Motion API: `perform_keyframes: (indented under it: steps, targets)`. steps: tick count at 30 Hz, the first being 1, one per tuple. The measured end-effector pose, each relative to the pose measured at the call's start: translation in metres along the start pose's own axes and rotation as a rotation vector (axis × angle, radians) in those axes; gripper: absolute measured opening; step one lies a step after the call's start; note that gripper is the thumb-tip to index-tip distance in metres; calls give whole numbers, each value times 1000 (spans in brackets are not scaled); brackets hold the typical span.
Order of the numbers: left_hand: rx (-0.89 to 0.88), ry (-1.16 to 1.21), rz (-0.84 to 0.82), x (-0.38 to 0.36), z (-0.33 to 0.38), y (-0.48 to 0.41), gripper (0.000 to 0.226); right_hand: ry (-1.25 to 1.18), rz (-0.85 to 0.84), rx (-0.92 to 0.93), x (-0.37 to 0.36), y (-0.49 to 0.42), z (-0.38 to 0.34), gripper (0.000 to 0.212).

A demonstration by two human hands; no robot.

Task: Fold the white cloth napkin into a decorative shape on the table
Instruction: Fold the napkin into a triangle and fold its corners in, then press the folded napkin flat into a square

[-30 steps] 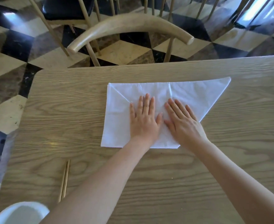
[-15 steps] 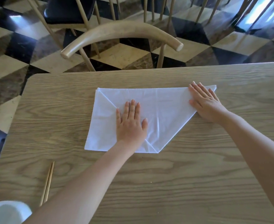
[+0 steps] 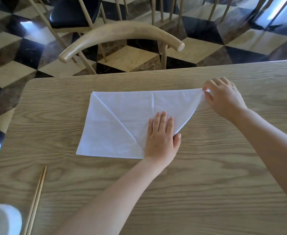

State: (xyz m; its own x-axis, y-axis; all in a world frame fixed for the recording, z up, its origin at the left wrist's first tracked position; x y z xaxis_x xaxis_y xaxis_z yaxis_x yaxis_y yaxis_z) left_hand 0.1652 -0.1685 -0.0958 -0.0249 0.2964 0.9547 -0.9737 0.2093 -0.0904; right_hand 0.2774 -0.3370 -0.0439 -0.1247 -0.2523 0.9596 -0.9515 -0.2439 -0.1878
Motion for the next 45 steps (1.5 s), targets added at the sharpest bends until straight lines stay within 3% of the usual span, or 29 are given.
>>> perform_keyframes:
  steps: [4, 7, 9, 13, 17, 22, 28, 36, 39, 45]
  targets:
    - [69, 251, 90, 21, 5, -21, 44, -165, 35, 31, 19, -13, -27, 13]
    - [312, 644, 13, 39, -3, -52, 49, -315, -12, 81, 29, -26, -61, 11]
    - [436, 823, 54, 55, -15, -72, 35, -419, -21, 102, 32, -34, -86, 11]
    - [560, 921, 164, 80, -54, -84, 20, -634, 19, 71, 39, -43, -119, 24]
    - [742, 1047, 243, 87, -117, -69, 10, -565, 7, -57, 15, -14, -129, 37]
    - [858, 1051, 239, 79, -177, -56, 15, -398, -180, 29, -32, 46, -175, 37]
    - [838, 1010, 197, 80, -202, -63, 16, -170, -90, 28, -44, 72, -188, 33]
    - [867, 871, 252, 82, -229, -59, 29, -185, 14, 84, -44, 96, -189, 5]
    - [855, 791, 249, 82, -234, -60, 40, -223, 41, 95, -46, 101, -188, 8]
    - [815, 625, 218, 85, -241, -62, 37, -280, 87, 107, -45, 105, -186, 11]
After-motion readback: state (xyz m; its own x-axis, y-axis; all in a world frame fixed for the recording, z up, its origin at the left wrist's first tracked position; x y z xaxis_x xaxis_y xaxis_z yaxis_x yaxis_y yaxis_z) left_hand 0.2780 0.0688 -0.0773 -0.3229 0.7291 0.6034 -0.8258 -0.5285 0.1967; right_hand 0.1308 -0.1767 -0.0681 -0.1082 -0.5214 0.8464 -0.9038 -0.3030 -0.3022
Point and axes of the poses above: each hand's wrist, its own y-axis away from the middle knuckle, its own x-axis out of the back of the hand, z = x × y, the point moved 7 cm from there along -y, towards the middle knuckle, and after that the axes turned 1 degree about -y, right-handed, at the moved point
